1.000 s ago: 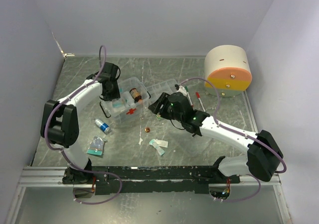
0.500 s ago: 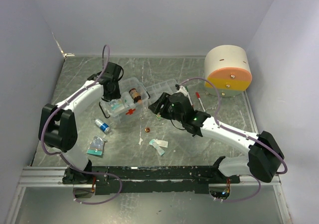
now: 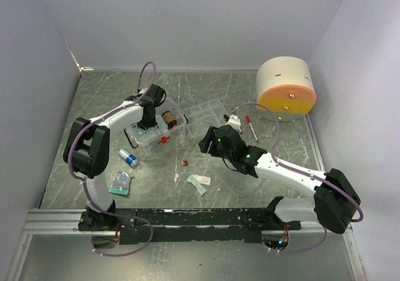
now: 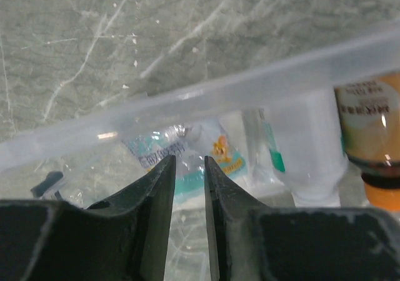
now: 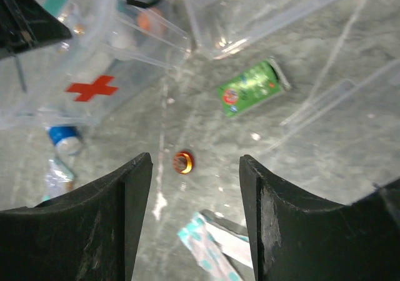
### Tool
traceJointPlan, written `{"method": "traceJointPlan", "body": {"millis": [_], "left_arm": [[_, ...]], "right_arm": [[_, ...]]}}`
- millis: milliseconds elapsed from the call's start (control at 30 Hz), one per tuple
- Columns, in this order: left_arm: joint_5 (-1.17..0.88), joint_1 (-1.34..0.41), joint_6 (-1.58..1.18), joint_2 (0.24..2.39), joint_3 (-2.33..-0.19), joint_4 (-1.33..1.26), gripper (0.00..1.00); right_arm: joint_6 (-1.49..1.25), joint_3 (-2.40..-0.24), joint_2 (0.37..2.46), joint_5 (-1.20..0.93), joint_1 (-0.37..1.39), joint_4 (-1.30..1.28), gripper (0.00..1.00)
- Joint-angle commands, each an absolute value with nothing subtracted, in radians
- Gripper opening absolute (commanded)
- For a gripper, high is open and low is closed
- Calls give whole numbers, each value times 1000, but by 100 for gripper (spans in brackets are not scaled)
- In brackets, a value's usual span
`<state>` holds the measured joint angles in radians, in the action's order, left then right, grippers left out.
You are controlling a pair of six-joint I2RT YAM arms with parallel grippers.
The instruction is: Organize the medicine kit
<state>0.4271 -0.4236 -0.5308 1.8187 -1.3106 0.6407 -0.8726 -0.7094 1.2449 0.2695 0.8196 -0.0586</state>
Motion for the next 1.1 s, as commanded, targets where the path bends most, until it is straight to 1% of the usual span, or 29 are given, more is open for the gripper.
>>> {"method": "traceJointPlan", "body": {"millis": [0, 167, 400, 533, 733, 967, 1000, 1067], "left_arm": [[574, -430, -587, 1862, -1340, 583, 35], [579, -435, -605, 1867, -1293, 550, 28], [564, -438, -592, 1863, -1293, 567, 25], [557, -442, -583, 1779, -1309, 592, 28], [536, -444, -563, 1564, -1316, 638, 33], [506, -445, -499, 1251, -1318, 680, 40], [497, -444, -489, 1209, -1317, 685, 41], [472, -445, -472, 1131, -1324, 703, 48]], "right_arm": [[-781, -665, 1189, 318, 821, -105, 58], [-785, -644, 1173, 335, 822, -132, 59], [-759, -665, 1192, 341, 821, -137, 59], [-713, -677, 1198, 316, 834, -115, 59], [-682, -698, 1245, 301, 957, -9, 61], [-673, -812, 1477, 285, 1124, 182, 63], [-663, -842, 1530, 293, 1149, 199, 64], [-639, -920, 1610, 317, 1194, 203, 64]]}}
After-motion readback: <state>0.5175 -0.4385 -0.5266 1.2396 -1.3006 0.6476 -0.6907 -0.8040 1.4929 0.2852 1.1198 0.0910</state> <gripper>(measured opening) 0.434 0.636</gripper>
